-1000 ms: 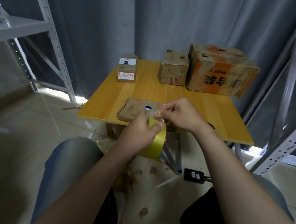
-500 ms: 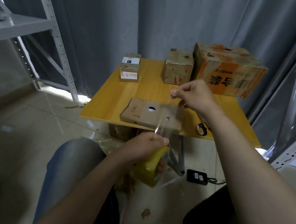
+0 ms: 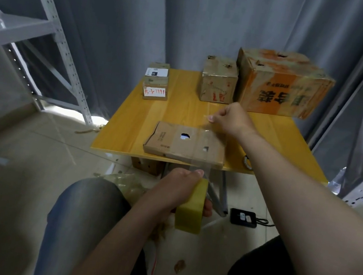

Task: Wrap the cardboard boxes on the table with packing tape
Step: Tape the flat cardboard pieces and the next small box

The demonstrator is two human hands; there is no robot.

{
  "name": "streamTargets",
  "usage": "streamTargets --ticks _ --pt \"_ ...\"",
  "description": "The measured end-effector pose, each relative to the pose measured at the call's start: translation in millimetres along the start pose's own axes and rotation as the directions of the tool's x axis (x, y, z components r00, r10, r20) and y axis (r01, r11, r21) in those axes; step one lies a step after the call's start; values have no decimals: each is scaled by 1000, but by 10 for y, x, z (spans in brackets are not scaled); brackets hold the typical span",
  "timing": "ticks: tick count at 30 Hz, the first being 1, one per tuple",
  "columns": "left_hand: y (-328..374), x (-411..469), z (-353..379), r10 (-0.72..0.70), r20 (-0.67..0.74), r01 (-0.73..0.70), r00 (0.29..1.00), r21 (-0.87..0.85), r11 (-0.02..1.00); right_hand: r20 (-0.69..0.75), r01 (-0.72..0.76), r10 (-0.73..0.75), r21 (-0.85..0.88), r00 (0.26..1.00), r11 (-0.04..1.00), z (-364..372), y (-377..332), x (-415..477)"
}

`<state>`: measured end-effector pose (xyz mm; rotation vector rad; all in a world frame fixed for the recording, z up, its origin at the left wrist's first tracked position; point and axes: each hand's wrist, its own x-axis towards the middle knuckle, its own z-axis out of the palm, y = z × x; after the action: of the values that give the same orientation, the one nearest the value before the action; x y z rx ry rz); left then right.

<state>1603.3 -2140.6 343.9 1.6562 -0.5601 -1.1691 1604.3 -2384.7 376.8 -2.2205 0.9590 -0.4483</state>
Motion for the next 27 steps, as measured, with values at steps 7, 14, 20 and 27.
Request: streamTargets --ticks 7,14,20,27 --pt "-13 111 -42 -62 29 63 998 -26 998 -85 -60 46 -170 995 984 198 132 59" --pt "-86 203 -53 -83 41 84 996 -17 996 -142 -35 -1 -251 990 967 293 190 -11" --pt "-78 226 -66 -100 53 103 994 -62 993 -160 49 -110 -344 981 938 310 151 -110" --pt "-96 238 -72 -100 60 103 993 -63 993 -148 209 -274 -349 950 914 300 117 -195"
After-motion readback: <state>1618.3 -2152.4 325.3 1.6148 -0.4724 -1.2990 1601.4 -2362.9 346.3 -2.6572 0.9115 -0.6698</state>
